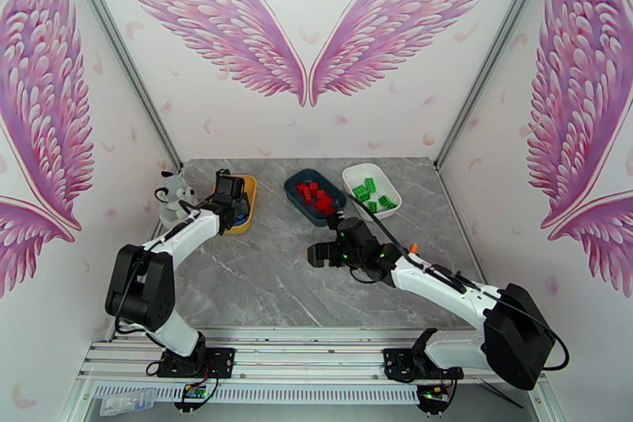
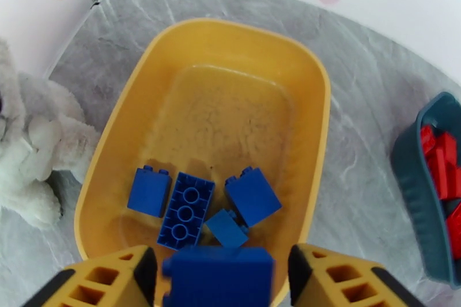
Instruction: Sort the legos into containers by color
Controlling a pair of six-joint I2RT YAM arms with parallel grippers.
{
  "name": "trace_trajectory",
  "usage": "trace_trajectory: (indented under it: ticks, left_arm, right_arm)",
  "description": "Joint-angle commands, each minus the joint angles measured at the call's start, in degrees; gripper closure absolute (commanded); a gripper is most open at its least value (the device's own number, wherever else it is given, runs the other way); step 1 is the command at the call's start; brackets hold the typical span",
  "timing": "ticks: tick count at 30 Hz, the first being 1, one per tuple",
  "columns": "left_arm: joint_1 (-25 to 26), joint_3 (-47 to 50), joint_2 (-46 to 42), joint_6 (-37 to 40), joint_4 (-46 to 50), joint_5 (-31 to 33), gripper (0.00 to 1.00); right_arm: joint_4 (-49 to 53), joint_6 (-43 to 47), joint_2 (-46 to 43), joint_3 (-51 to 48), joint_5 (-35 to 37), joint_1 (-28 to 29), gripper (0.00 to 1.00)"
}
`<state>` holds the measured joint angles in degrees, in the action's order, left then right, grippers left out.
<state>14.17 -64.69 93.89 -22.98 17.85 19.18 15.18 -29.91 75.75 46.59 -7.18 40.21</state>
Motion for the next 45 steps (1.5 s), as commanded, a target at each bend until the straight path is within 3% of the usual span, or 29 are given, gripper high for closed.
trace_trajectory:
  ticks: [1,9,15,20,24,25,27,30,33,36,42,45]
  left_arm:
    - [-0.2,-1.55,-1.92,0.8,0.48,-1.91,0.13]
    - [2.92,11.64,-20.71,0.55,-8.79,-1.87,0.01]
    - [6.81,20.9,-37.53,4.89,-16.09,6.62,0.01]
    - [7.16,29.69,-48.23,5.73,-29.1,9.04,0.01]
    - [6.97,31.87,-50.6,1.76,-29.54,12.86,0.01]
    - [6.85,33.15,-50.71,2.0,-32.28,14.82,0.01]
    - [6.5,34.53,-50.86,1.15,-34.36,18.05,0.01]
    - [5.64,37.07,-50.29,10.28,-39.66,15.58,0.01]
    - [4.99,40.82,-46.72,16.8,-45.9,22.0,0.01]
    - [2.29,44.09,-39.68,21.9,-51.99,22.96,0.01]
    - [-3.86,46.01,-22.38,20.88,-59.84,20.72,0.01]
    - [-4.01,45.7,-15.21,24.04,-67.73,20.21,0.01]
  right_arm:
    - [0.94,1.15,-0.98,1.84,2.1,0.4,0.01]
    - [3.53,1.85,-2.69,2.34,10.45,0.35,0.0]
    - [4.6,2.27,-8.13,0.95,25.86,0.31,0.01]
    - [-4.33,6.54,-18.93,-6.19,35.52,0.29,0.01]
    - [-17.79,5.09,-24.5,-16.04,47.7,0.22,0.0]
    - [-23.51,6.6,-25.94,-19.04,49.17,0.01,0.01]
    - [-35.82,18.31,-27.89,-23.52,44.28,-1.09,0.01]
    - [-46.61,32.49,-25.66,-25.01,41.59,-5.19,0.01]
    - [-44.09,29.6,-20.19,-23.48,40.7,-15.16,0.01]
    - [-51.55,30.57,-12.29,-25.99,41.25,-22.23,0.01]
    - [-62.47,35.2,3.81,-26.5,42.01,-25.76,0.01]
    - [-63.19,31.94,4.8,-26.14,34.55,-27.55,0.01]
